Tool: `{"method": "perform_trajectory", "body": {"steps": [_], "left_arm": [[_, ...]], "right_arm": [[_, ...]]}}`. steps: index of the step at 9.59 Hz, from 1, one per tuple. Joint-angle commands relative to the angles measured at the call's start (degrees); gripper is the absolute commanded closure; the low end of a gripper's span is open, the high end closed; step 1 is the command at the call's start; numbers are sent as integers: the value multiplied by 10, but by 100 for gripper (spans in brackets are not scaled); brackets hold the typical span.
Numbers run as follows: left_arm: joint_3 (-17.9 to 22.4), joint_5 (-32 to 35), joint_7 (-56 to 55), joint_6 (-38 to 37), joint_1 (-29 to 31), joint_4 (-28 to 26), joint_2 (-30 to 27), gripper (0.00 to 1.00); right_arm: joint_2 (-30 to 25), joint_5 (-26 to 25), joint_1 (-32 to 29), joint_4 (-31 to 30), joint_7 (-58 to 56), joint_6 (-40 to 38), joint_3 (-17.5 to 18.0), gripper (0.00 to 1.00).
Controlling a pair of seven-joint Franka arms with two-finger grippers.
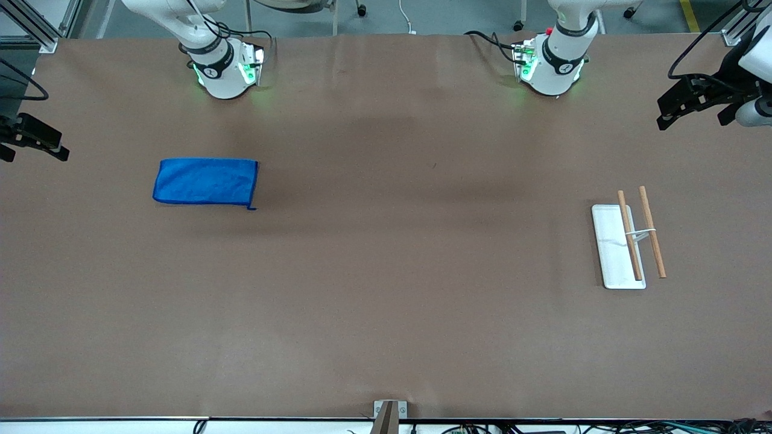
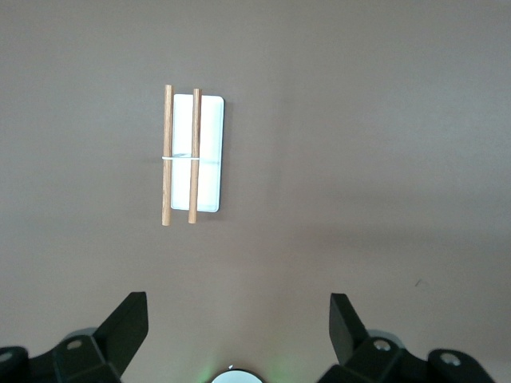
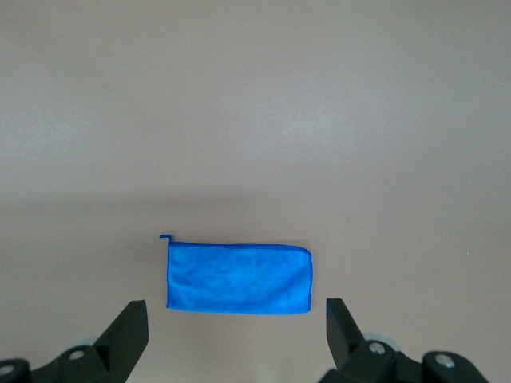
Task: Right arm passes towel to left arm to hang
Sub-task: 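Move the right gripper over the blue towel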
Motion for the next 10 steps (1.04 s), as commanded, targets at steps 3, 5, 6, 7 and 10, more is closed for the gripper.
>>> {"method": "perform_trajectory", "body": {"steps": [3,5,6,7,10], "left_arm": [[0,-3,5,-10,2,-5,11,0],[-2,-7,6,-10,3,-5,12,0],[-1,-21,6,-10,3,-6,13,0],[-1,-26,5,-10,3,-7,20,0],[-2,-26,2,-8,-4,-6,31,0]], "right_arm": [[1,-1,-1,5,-6,-1,-2,1],[1,-1,-1,4,-6,-1,-2,1],[1,-1,-1,4,-6,-1,-2,1],[1,-1,-1,4,-6,0,-2,1],[1,1,-2,3,-7,2,-2,1]]}}
